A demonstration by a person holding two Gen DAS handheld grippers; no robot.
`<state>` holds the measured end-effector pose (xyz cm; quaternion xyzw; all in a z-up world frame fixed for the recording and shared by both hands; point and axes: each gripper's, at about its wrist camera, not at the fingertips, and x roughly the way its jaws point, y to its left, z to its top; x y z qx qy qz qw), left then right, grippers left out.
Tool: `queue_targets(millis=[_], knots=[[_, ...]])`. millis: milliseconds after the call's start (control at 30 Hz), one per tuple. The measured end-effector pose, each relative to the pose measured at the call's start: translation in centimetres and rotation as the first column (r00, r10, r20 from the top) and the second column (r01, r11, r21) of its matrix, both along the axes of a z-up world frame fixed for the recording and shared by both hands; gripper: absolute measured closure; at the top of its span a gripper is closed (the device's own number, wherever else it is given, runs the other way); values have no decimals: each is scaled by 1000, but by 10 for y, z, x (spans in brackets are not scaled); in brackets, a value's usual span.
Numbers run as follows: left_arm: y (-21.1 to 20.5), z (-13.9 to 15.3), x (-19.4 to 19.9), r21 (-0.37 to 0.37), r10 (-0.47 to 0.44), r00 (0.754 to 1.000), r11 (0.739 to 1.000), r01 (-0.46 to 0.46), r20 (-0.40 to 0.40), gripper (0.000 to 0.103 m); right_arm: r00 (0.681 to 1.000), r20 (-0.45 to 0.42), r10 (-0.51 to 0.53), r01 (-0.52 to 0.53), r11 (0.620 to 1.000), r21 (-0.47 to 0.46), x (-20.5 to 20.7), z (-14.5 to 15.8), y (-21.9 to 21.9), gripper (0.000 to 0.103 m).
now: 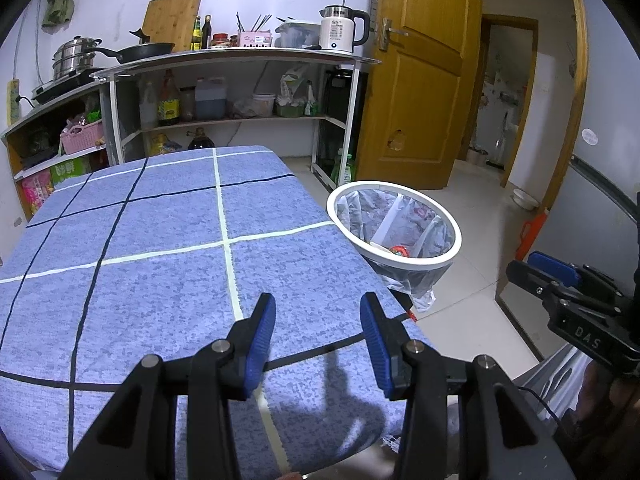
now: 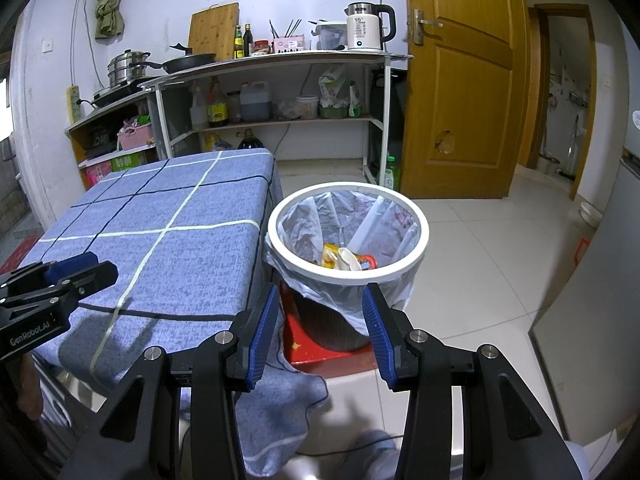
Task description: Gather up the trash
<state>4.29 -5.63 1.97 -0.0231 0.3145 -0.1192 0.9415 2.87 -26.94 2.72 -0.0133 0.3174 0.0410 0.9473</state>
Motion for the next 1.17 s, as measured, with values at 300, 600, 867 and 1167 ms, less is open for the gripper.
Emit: queue_targets(millis=[300,600,867,1167], knots=[[1,-1,0,21,0,1000,1000,0,3,57,1000,2,0,0,1000,1,2,2,-1,58],[0,-1,-1,20,-5,1000,1000,4,5,57,1000,1,0,0,1000,0,2,2,-1,58],[1,-1,-2,16,-15,1000,1000,15,6,57,1000,2,2,-2,1000,0,2,-1,-3,58],[-1,-2,-2,10,-41,999,999,41,9,57,1000,2,2,-2,1000,1,2,0,-4,58]])
